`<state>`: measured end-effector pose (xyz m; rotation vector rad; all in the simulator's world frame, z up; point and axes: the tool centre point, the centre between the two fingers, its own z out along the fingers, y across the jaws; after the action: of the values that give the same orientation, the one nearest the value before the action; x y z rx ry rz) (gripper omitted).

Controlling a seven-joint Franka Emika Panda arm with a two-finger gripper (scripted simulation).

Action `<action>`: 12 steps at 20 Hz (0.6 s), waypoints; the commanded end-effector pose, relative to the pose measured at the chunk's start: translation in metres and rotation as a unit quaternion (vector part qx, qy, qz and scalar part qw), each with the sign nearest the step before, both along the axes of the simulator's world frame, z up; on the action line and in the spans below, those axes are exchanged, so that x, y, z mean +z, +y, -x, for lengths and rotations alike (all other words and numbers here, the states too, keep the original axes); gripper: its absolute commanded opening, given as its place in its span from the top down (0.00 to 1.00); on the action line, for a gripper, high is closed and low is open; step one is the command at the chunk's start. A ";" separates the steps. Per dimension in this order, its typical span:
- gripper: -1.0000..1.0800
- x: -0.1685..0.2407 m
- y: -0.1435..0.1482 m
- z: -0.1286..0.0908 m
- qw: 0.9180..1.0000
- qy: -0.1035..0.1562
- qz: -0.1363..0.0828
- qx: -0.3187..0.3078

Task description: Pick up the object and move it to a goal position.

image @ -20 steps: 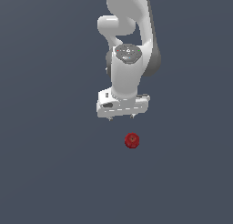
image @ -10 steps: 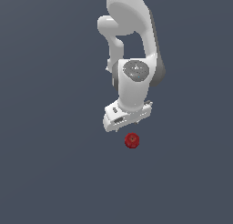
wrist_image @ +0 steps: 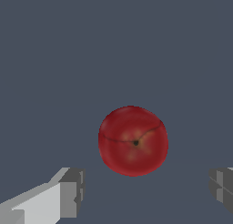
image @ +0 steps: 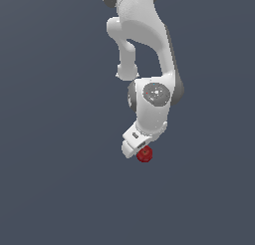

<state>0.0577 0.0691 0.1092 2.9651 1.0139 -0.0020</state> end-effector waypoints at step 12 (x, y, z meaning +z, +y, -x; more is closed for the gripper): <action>0.04 -0.014 0.008 -0.006 0.999 0.001 -0.004 0.043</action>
<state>0.0637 0.0777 0.0960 2.9259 1.1432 -0.0006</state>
